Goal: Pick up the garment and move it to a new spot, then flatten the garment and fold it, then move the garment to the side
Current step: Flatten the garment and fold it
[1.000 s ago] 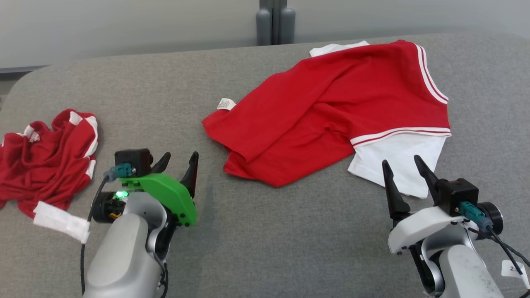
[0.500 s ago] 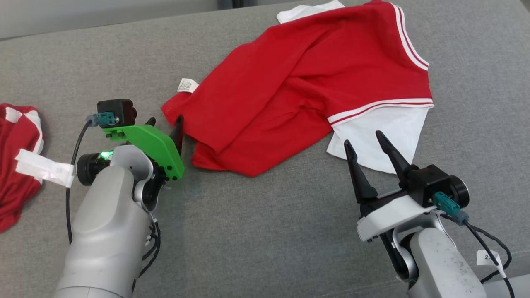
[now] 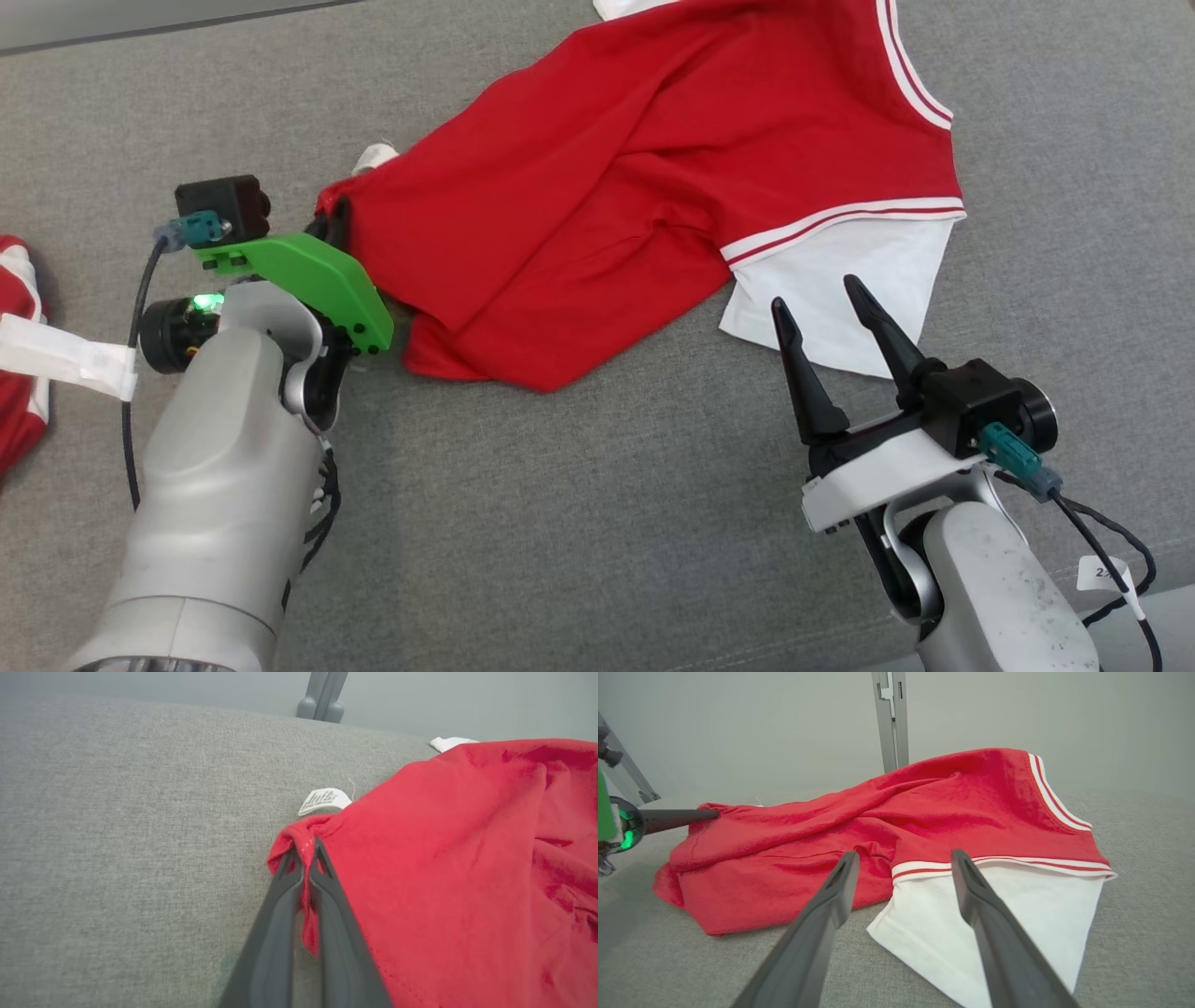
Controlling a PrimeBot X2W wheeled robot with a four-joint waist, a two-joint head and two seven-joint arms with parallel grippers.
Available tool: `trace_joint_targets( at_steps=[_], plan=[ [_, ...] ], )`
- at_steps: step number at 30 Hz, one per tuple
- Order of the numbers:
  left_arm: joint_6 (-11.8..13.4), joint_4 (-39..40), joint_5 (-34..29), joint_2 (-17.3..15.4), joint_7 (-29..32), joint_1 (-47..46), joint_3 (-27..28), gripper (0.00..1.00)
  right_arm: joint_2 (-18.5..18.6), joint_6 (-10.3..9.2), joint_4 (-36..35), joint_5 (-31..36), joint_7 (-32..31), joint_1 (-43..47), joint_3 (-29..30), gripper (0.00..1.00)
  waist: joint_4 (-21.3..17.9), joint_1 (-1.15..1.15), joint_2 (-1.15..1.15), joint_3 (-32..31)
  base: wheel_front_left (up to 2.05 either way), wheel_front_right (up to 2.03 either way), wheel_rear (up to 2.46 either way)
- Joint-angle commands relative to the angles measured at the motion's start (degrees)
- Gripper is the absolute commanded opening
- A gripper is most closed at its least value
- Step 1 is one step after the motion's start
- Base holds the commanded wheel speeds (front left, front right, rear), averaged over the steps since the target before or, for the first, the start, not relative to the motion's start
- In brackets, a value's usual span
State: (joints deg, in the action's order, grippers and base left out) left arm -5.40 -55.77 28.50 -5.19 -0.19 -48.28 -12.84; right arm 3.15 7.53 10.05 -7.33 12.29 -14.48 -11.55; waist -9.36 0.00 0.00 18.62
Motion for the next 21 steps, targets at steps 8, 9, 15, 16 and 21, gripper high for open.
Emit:
trace_joint_targets(
  at_steps=[8, 9, 15, 16, 21],
  plan=[
    [1.7, -1.2, -0.9, -3.2, -9.9, -6.2, 1.6, 0.0, 0.2, -0.08, -0.3, -0.6, 0.0, -0.5, -1.0, 1.0, -1.0, 0.0, 0.0, 0.3, 0.0, 0.0, 0.0],
    [1.9, -1.4, -1.2, -3.6, -10.4, -6.7, 1.6, 0.0, 0.2, -0.08, -0.3, -0.7, -0.1, -0.5, -1.2, 1.0, -1.1, 0.0, 0.0, 0.3, 0.0, 0.0, 0.0],
    [3.8, -2.0, -3.2, -5.2, -14.0, -10.0, 1.0, 1.0, 0.3, -0.08, 0.4, -1.2, -0.4, -0.7, -1.6, 1.0, -1.8, 0.0, 0.0, 0.5, 0.0, 0.0, 0.0],
    [3.9, -2.3, -3.3, -5.1, -14.2, -10.1, 0.9, 1.0, 0.3, -0.08, 0.6, -1.3, -0.5, -0.7, -1.7, 1.0, -1.8, 0.0, 0.0, 0.4, 0.0, 0.0, 0.0],
    [3.6, -4.3, -2.8, -4.4, -14.7, -7.9, 1.2, 1.0, 0.4, -0.08, 1.0, -1.3, -1.0, -0.3, -1.4, 1.0, -1.0, 0.0, 0.0, -0.3, 0.0, 0.0, 0.0]
  ],
)
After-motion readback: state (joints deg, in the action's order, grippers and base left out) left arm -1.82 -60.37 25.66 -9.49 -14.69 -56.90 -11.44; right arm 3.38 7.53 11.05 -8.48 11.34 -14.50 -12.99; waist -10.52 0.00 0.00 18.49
